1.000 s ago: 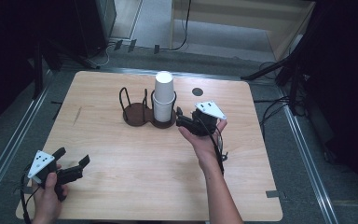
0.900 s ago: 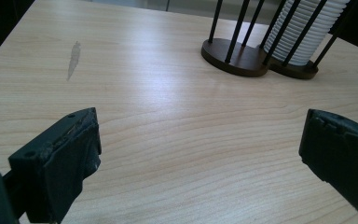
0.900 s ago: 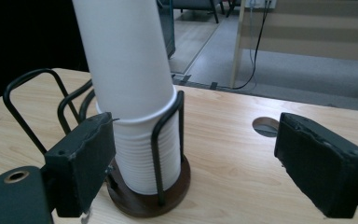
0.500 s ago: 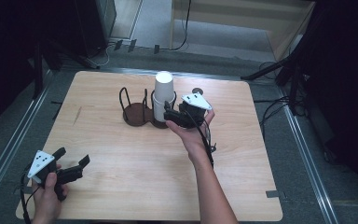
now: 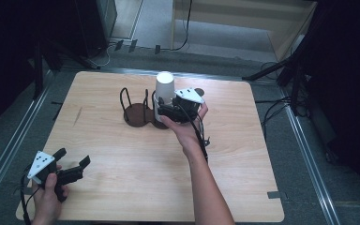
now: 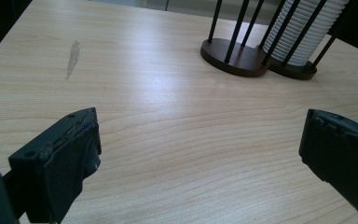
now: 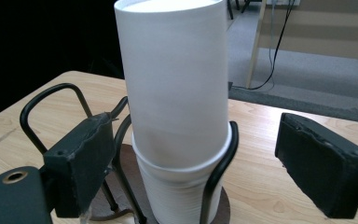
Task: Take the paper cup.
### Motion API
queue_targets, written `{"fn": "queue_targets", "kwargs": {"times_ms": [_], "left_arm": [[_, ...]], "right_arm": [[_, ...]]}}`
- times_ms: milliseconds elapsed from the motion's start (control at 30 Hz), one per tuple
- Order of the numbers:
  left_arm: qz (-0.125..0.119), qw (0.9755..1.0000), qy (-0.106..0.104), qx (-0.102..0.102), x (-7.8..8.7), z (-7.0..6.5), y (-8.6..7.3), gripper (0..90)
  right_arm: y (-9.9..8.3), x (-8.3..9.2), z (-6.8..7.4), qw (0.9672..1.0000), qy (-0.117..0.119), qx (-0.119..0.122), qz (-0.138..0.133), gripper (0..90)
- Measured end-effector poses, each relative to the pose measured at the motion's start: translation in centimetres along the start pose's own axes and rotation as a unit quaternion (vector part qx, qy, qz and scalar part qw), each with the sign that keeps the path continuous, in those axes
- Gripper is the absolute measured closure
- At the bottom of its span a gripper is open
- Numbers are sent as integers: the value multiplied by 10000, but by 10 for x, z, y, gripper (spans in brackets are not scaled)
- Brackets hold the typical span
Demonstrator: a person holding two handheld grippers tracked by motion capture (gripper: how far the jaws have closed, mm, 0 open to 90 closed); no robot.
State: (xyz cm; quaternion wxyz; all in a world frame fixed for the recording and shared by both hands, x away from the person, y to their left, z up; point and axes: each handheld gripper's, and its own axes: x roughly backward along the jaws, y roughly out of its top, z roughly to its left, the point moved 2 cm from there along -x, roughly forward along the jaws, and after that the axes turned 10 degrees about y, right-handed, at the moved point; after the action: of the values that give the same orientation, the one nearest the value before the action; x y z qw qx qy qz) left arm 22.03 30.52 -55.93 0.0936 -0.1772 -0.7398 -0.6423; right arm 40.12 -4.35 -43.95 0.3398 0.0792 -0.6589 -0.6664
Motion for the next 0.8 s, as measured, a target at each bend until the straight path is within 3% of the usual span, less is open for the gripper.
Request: {"fn": "queue_targets", "kwargs": {"times_ms": [333,800], "left_arm": [[5,10000,-27,23,0,1,0,0],[-20,10000,-73,50,1,1,0,0]], "right_arm": [[0,-30,5,9998,-65,2,186,119],[1,-51,0,9991,-273,-94,294,143]]}}
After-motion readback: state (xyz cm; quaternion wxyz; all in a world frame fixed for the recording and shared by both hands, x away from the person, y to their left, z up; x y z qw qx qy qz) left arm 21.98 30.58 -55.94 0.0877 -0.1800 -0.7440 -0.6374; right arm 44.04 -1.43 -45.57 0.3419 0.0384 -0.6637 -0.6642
